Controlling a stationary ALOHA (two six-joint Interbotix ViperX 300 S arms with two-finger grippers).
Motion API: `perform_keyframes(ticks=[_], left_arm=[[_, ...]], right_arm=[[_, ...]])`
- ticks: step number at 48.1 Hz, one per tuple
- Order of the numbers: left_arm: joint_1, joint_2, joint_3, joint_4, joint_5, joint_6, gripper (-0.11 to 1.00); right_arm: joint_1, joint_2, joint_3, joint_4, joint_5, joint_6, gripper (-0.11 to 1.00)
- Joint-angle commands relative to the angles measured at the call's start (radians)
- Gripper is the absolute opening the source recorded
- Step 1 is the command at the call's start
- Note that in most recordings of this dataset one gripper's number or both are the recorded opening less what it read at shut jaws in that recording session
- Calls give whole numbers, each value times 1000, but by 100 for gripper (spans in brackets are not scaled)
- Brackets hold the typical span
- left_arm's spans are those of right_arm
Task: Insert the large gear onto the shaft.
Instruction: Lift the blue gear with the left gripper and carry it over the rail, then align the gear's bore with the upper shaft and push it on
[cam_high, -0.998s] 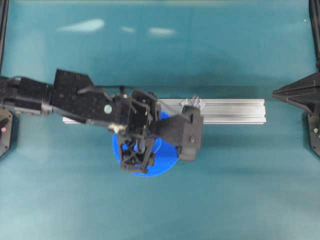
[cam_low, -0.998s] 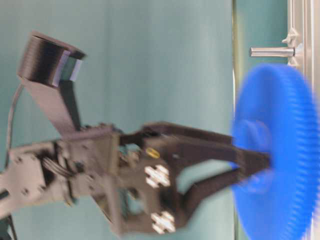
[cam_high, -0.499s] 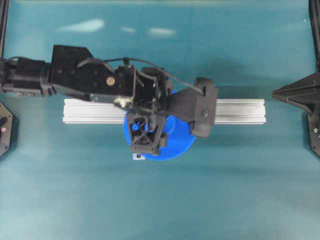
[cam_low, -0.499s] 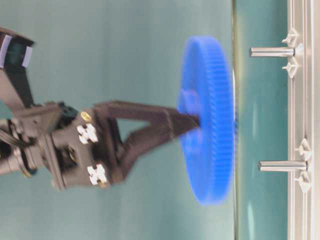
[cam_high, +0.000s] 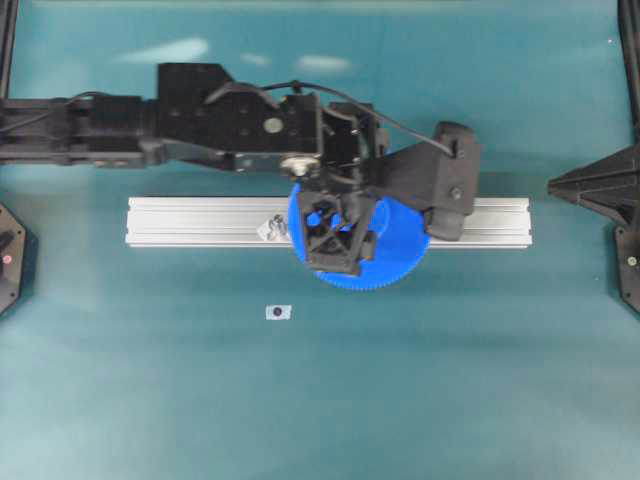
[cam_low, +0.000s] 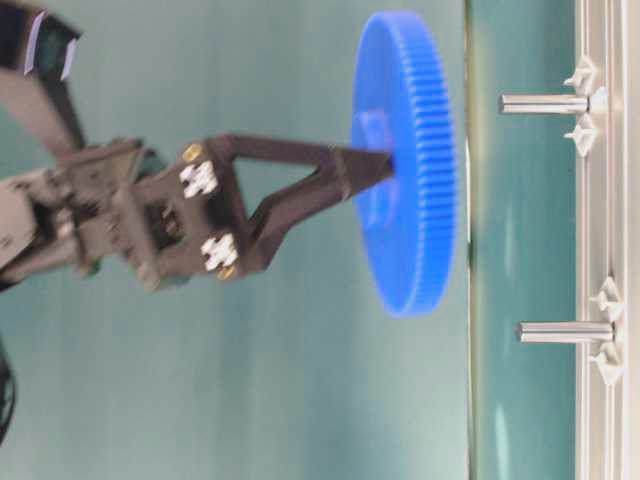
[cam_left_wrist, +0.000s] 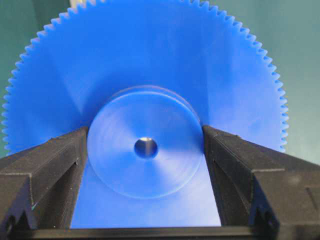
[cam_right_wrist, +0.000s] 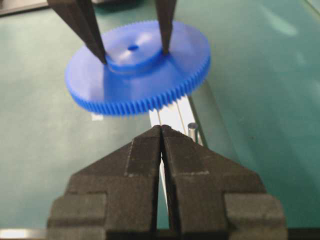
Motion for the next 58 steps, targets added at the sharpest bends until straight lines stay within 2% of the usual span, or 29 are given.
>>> perform_keyframes(ticks=[1, 23, 58], left_arm=[[12, -6, -58, 2, -3, 9, 77], [57, 127, -179, 2, 0, 52, 76], [63, 160, -192, 2, 9, 51, 76]], right_arm=[[-3, 8, -14, 2, -5, 9, 7], [-3, 8, -14, 2, -5, 9, 7], [-3, 8, -14, 2, -5, 9, 7]])
